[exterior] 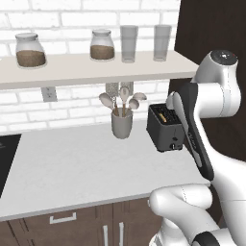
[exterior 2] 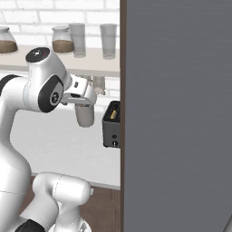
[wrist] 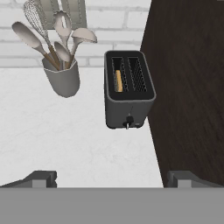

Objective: Start the toaster. Once the lever pops up, take the bread to the plate on the dining counter.

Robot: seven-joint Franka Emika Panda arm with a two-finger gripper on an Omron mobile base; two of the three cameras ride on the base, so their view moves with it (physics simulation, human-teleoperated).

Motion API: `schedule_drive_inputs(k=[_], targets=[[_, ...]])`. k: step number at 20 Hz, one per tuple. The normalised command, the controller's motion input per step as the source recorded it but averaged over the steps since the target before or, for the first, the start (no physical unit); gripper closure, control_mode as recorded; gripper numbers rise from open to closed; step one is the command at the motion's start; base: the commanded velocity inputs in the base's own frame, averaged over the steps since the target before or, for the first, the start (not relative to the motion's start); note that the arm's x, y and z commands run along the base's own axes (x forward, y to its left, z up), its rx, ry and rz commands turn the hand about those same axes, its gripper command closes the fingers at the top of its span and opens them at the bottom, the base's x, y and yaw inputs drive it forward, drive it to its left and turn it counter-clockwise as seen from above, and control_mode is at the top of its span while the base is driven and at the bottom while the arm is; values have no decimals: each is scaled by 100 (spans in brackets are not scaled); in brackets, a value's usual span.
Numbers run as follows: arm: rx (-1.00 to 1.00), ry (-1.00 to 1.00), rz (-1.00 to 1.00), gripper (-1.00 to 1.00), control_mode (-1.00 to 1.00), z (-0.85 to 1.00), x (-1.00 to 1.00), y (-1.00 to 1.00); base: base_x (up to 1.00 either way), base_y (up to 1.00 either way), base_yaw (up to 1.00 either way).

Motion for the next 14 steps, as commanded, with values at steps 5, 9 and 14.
schedule_drive_inputs(k=[5, 9, 14], targets=[[0, 0, 0, -100, -100, 0, 0, 0, 0, 0, 0], [0, 0, 0, -100, -100, 0, 0, 0, 0, 0, 0], [0, 0, 0, -100, -100, 0, 0, 0, 0, 0, 0]])
